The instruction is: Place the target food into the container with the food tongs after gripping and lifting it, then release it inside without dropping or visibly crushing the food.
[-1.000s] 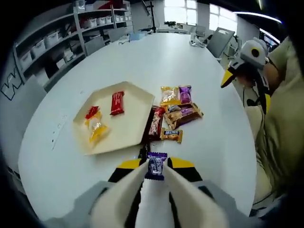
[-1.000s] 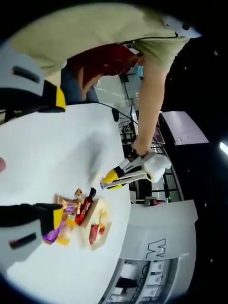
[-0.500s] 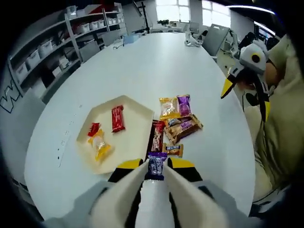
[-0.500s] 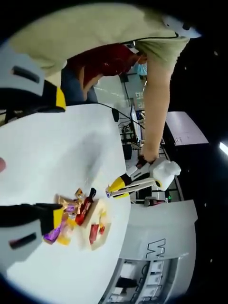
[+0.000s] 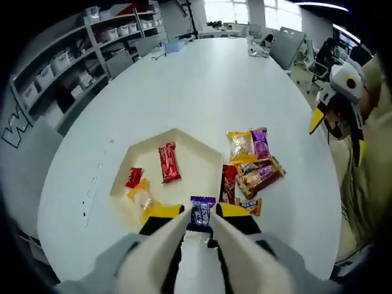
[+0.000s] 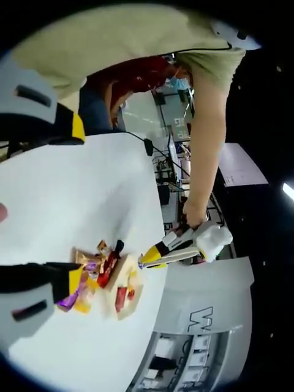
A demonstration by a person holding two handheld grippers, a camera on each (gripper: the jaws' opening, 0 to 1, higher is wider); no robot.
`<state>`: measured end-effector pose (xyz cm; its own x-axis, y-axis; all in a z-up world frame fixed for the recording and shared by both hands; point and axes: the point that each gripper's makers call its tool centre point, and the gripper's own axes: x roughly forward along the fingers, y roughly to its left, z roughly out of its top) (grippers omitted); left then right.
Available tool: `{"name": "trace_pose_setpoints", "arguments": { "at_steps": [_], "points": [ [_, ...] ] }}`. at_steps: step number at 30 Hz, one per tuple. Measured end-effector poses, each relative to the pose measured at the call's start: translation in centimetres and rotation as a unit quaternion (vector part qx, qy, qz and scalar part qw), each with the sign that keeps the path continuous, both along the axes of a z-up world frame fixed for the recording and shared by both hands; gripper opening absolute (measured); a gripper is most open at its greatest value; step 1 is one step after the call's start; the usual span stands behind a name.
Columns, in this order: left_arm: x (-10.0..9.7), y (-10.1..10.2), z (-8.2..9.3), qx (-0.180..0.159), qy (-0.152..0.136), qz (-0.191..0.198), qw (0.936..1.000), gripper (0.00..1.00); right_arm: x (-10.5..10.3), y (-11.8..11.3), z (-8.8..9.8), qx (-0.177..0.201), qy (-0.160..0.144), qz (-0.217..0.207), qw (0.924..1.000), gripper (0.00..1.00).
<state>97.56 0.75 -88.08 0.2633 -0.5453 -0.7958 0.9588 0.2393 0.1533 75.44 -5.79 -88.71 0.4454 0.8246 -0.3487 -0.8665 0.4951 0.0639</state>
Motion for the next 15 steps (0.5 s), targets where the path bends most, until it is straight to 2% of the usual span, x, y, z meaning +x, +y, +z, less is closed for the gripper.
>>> {"name": "trace_pose_setpoints", "arguments": {
  "at_steps": [6,11,15],
  "points": [
    [1.5,-1.3,0.1,-0.008,-0.001,0.008,0.9999,0.19,0.1,-0.3,0.0,-0.001,0.0,-0.003,1.0,0.77],
    [3.8,-1.9,0.3,-0.023,0.0,0.045,0.9987,0.19,0.0,-0.5,-0.2,-0.002,0.002,-0.004,1.0,0.77],
    [4.4,-2.0,0.2,-0.022,0.001,0.055,0.9982,0.19,0.0,-0.4,-0.1,-0.001,0.002,-0.005,1.0,0.77]
  ]
}}
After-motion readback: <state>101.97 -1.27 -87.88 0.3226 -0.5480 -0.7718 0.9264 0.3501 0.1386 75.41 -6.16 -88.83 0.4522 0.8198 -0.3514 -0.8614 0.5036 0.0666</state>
